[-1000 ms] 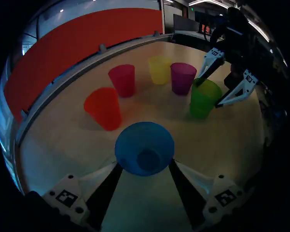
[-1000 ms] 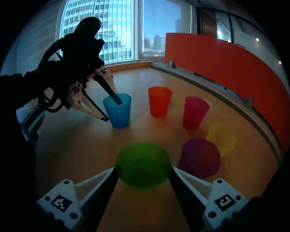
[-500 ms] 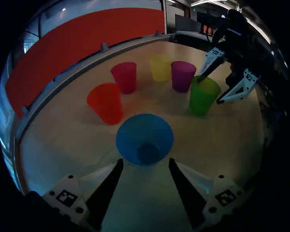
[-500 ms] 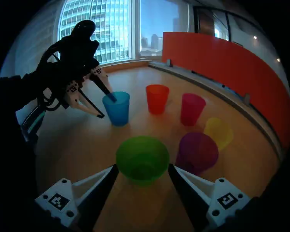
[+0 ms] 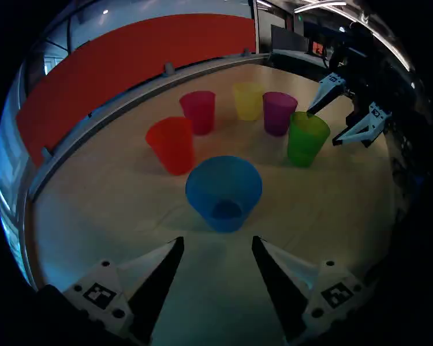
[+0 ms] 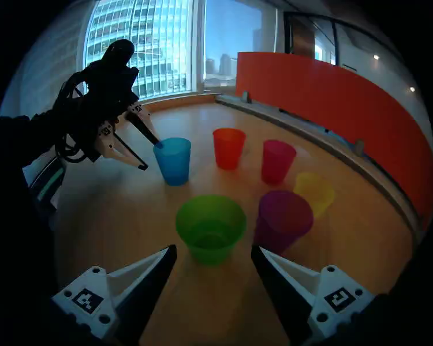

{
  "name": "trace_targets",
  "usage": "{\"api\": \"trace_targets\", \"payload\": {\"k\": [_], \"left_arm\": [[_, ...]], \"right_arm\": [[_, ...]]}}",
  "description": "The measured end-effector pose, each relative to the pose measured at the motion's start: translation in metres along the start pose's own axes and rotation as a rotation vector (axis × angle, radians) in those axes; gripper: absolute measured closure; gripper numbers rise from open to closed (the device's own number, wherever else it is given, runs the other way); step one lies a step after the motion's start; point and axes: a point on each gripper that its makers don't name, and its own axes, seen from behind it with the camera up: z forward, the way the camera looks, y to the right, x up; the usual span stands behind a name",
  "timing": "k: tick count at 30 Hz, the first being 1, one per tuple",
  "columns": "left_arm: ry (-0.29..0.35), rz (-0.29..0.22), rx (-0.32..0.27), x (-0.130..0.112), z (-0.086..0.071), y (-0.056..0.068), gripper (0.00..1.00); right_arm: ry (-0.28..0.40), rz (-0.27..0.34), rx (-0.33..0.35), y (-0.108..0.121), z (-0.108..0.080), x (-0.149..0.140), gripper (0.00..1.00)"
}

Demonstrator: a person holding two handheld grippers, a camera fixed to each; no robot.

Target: Pour water

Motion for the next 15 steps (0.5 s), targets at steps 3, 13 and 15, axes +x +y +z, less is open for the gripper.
{"api": "trace_targets", "payload": {"k": [3, 13, 15], "left_arm": [[0.011, -0.012, 0.011, 0.000, -0.004, -0.003, 0.13], [0.057, -0.044, 0.052, 0.004, -0.017, -0.009, 0.13], [0.068, -0.054, 0.059, 0.005, -0.020, -0.011, 0.13]], "right_arm": [[0.009, 0.006, -0.012, 0.002, -0.005, 0.000, 0.00], [0.042, 0.027, -0.045, 0.005, -0.020, 0.001, 0.00], [0.051, 0.035, -0.050, 0.005, -0.023, 0.001, 0.00]]}}
